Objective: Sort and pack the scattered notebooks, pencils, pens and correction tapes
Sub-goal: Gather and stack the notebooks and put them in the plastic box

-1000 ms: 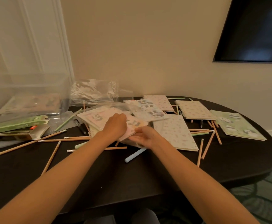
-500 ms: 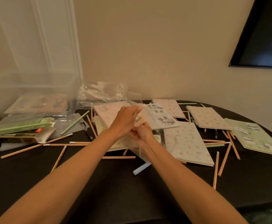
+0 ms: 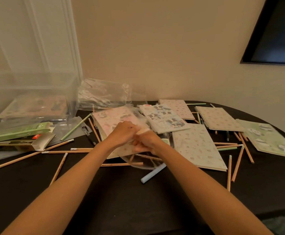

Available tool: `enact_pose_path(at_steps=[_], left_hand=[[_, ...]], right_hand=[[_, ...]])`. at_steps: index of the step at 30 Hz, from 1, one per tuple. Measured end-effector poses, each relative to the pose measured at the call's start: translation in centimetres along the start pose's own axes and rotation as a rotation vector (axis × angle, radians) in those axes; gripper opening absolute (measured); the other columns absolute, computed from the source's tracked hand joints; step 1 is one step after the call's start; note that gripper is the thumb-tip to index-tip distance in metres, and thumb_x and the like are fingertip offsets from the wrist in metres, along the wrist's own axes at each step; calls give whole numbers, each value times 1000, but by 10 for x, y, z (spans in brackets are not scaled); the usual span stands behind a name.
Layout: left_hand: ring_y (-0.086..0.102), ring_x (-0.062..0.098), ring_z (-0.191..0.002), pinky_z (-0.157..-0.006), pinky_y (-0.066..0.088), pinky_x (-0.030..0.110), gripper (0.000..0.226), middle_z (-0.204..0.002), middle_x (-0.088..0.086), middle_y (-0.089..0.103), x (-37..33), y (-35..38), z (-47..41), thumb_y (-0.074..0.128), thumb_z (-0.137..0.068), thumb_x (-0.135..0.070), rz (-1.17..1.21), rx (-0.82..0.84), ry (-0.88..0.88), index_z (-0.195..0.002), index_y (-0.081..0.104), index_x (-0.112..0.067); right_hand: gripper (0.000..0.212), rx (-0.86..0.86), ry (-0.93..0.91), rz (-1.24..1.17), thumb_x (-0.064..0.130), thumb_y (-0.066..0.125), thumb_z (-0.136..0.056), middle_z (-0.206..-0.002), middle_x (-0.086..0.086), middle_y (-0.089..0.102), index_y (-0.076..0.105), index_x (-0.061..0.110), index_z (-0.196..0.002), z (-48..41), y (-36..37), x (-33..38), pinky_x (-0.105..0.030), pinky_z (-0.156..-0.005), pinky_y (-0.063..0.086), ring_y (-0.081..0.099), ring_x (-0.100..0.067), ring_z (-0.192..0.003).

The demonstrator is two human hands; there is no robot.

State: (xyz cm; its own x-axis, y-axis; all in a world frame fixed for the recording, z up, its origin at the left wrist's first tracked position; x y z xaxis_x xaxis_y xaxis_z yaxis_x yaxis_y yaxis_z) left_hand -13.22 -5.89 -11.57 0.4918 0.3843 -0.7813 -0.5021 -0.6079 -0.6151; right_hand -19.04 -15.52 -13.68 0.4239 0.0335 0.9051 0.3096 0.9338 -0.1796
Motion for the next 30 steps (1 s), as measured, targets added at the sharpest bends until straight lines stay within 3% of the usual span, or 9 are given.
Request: enact_pose_path(at_steps=[4, 7, 11, 13, 16, 19, 21, 25, 30], left_hand=[[53, 18, -88, -80, 38, 34, 33, -97, 5, 60, -11, -7, -6, 48, -88, -31, -75, 139, -120, -70, 68, -11], [61, 18, -80, -69, 43, 29, 38, -86, 4, 68, -33, -11, -23, 46, -88, -33, -91, 60, -126, -76, 69, -5], [45, 22, -58, -58, 37, 28, 26, -61, 8, 50, -63, -4, -60, 47, -87, -11, -193, -137, 39, -61, 54, -7], [36, 19, -58, -61, 32, 29, 31, -60, 10, 40, -68, 1, -74, 43, -89, -5, -216, -144, 104, -59, 42, -10], [34, 17, -76, -67, 26, 27, 26, -75, 8, 38, -63, 19, -111, 32, -92, 0, -291, -88, 78, -73, 41, -16], [50, 26, -99, -78, 36, 31, 31, -108, 16, 54, -37, 38, -127, 27, -97, -6, -280, -76, -4, -110, 56, -10], [46, 25, -119, -87, 37, 30, 38, -134, 13, 47, -17, 53, -124, 29, -100, -16, -251, -90, -71, -135, 40, -8], [34, 22, -129, -101, 32, 33, 41, -142, 10, 37, 6, 74, -120, 29, -100, -26, -288, -157, -39, -137, 34, -8], [32, 23, -132, -106, 29, 35, 45, -144, 10, 35, 7, 75, -122, 26, -101, -26, -258, -208, -16, -141, 28, -7]], right_hand=[[20, 132, 65, 132, 6, 49, -95, -85, -14, 70, 58, -2, -111, 24, -38, 4, -21, -70, 57, 68, -15, -69], [18, 174, 16, 124, 4, 50, -93, -89, -16, 71, 61, -1, -106, 41, -76, 17, -18, -63, 57, 70, -18, -71], [19, -251, -59, -37, 8, 53, -93, -71, -14, 70, 62, -4, -104, 23, -137, 25, -19, -52, 55, 66, -15, -57], [19, -478, -11, 2, 6, 55, -91, -81, -14, 67, 60, -3, -107, 5, -158, 17, -24, -63, 57, 65, -17, -68], [22, -577, 23, 285, 14, 56, -90, -103, -12, 58, 57, 3, -109, -34, -186, 8, -34, -87, 51, 57, -23, -95], [18, -568, 0, 508, 24, 54, -89, -86, -9, 56, 55, 7, -84, -59, -192, 11, -31, -70, 41, 52, -19, -80], [27, -553, 32, 620, 35, 54, -89, -86, -7, 52, 49, 9, -85, -74, -194, 12, -30, -71, 37, 49, -18, -82], [41, -497, 123, 633, 44, 63, -81, -113, -12, 56, 50, 8, -96, -98, -193, 9, -38, -93, 40, 44, -28, -117], [26, -523, 3, 475, 30, 70, -79, -80, -3, 60, 53, 10, -81, -101, -187, 24, -29, -75, 47, 57, -16, -85]])
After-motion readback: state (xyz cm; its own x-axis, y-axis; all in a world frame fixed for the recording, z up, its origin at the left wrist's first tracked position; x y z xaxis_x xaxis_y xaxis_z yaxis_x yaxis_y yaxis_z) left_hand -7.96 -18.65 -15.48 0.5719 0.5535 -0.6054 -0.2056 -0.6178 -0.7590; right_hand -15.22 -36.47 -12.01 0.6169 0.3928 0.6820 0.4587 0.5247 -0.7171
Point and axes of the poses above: each hand's wrist, its own z-axis away from the middle knuckle, its own y-axis out of the palm, x = y × z, the point moved 1 cm from there along -z, towards the middle knuckle
